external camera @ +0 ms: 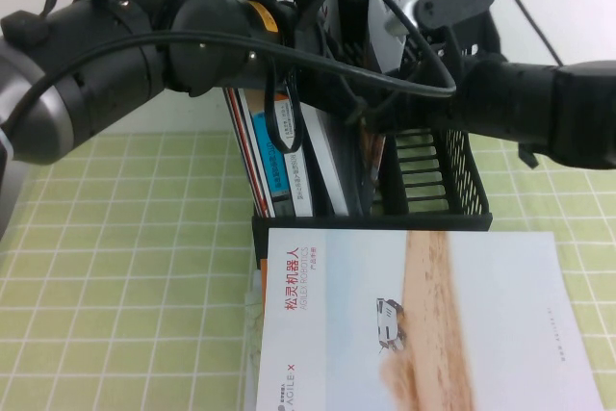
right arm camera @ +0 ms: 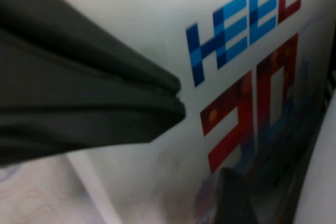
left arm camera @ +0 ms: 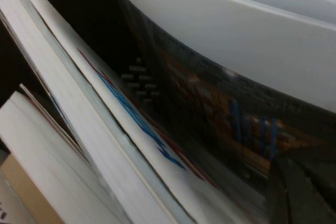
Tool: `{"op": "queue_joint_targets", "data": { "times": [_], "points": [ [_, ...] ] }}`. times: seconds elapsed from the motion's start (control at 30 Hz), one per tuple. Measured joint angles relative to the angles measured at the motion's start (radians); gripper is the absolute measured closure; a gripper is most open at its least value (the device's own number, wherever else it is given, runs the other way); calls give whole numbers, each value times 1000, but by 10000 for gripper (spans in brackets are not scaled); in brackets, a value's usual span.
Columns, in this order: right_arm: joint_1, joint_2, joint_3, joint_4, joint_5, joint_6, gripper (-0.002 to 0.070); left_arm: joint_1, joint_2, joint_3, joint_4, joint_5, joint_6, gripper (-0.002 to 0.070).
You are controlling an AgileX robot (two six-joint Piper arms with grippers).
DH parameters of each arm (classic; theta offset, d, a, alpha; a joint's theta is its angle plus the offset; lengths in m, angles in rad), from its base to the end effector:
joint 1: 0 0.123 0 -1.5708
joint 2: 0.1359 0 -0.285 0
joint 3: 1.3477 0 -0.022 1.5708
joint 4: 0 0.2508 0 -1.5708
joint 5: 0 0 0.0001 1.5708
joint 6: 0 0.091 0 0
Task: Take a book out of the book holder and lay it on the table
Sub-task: Pick up the right side book from the book shelf
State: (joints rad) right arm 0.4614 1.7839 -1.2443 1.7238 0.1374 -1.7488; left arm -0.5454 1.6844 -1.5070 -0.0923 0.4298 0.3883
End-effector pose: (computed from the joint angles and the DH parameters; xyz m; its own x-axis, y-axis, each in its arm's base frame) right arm 0.3657 0.1957 0.2633 -0.3613 -0.2057 -0.9095 -0.5599 0.8278 0.0352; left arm 0.3411 -0.2111 0.3534 -0.2402 0.4960 -0.8344 0.6487 0.7215 0.2421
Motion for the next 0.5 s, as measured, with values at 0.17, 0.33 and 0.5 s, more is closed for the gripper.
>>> {"op": "queue_joint_targets", "data": {
  "times": [0.17, 0.33, 0.5],
  "points": [
    [0, 35, -27, 0, 9, -7, 521, 0, 0, 0, 2, 0, -11, 678],
    [0, 32, -28, 0, -6, -11, 647, 0, 0, 0, 2, 0, -15, 678],
    [0, -28, -26, 0, -34, -19, 657, 0, -4, -2, 2, -17, -19, 678]
  ]
}}
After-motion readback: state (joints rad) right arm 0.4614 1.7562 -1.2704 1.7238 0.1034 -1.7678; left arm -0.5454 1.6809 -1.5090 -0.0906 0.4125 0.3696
